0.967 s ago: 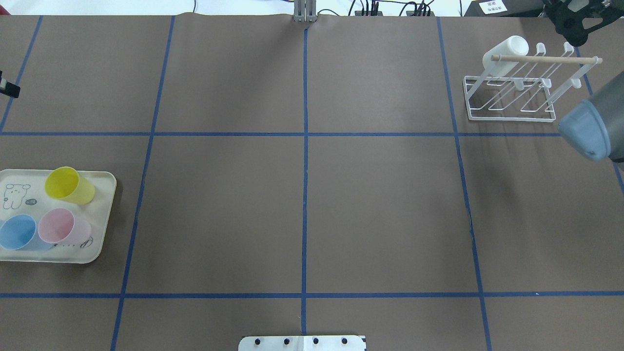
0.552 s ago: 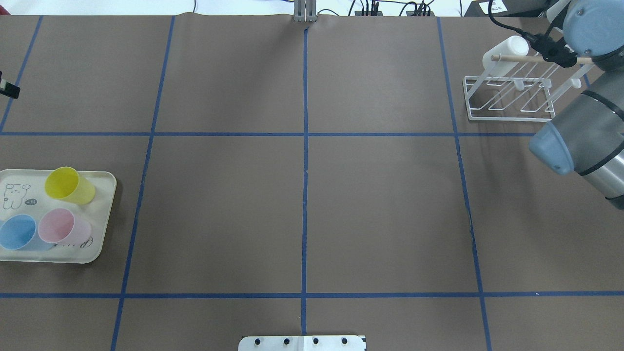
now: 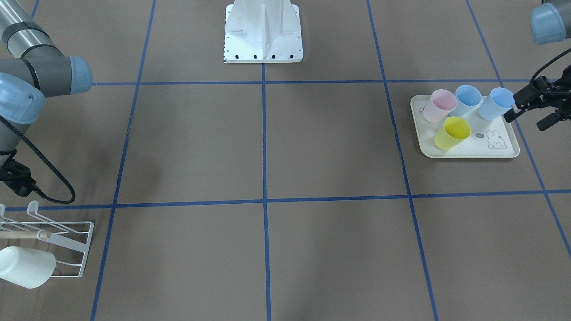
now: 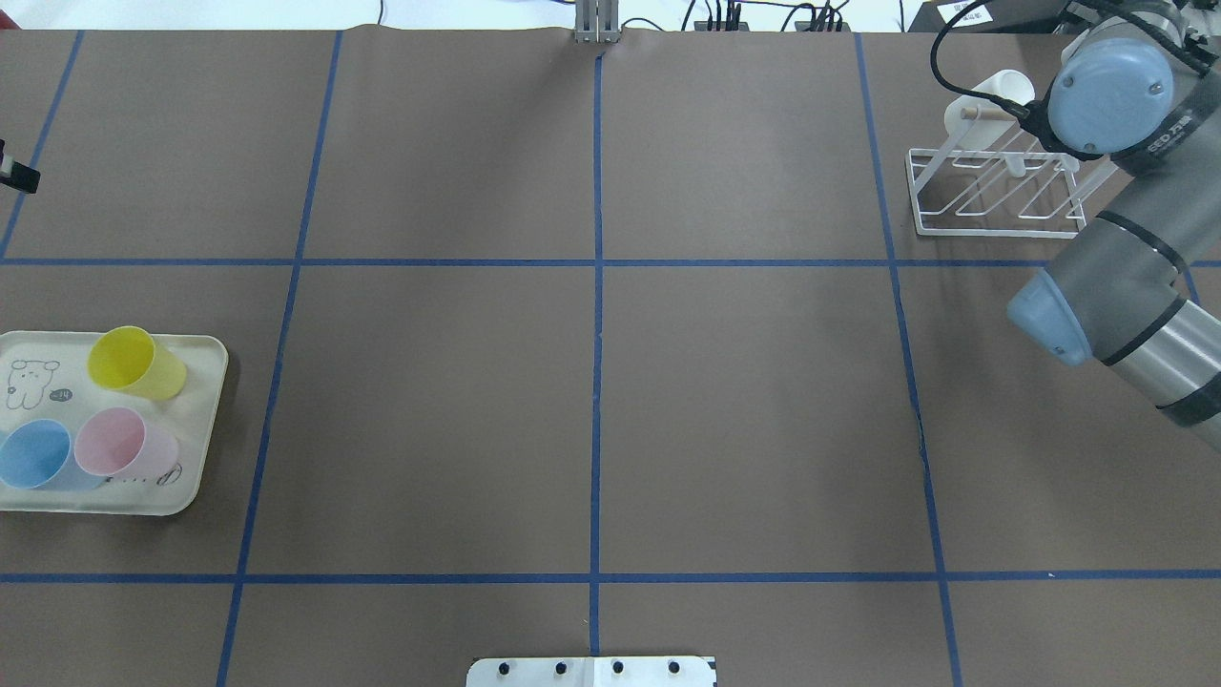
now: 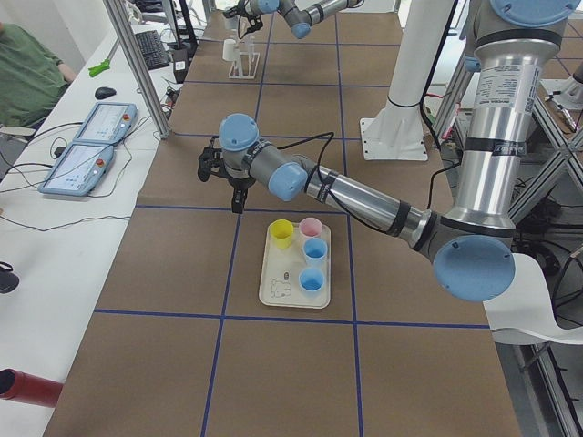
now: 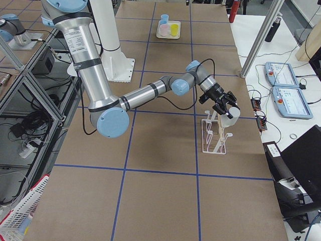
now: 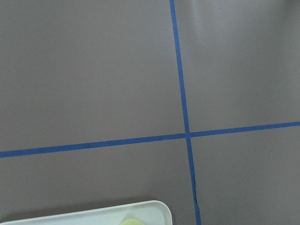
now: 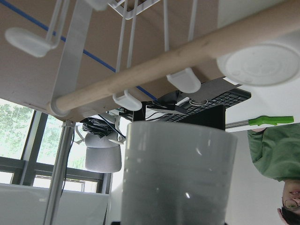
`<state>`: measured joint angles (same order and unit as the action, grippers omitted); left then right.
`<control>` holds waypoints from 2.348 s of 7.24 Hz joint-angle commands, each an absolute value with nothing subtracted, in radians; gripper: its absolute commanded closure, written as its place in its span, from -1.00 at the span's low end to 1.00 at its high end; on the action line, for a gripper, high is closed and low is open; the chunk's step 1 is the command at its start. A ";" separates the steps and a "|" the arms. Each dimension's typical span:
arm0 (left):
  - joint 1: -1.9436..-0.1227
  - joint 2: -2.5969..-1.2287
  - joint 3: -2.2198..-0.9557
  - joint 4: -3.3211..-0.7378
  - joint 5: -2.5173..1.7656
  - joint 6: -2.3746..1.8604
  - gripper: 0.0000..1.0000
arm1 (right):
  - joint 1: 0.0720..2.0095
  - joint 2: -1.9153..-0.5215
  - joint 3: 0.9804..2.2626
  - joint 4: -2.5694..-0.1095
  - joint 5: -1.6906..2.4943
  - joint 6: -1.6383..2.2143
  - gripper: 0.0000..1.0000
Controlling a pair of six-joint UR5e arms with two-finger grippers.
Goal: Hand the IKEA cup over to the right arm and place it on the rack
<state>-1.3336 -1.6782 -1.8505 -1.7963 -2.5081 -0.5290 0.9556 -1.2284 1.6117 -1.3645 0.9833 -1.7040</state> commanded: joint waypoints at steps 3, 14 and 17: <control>-1.331 -1.680 -1.850 -1.796 -2.508 -0.534 -1.00 | 0.937 -1.223 1.534 -1.290 0.953 -1.701 0.09; -1.328 -1.684 -1.841 -1.796 -2.508 -0.534 -1.00 | 0.907 -1.221 1.503 -1.284 0.910 -1.700 -0.02; -1.328 -1.686 -1.839 -1.796 -2.507 -0.534 -1.00 | 0.905 -1.224 1.502 -1.284 0.910 -1.701 -0.05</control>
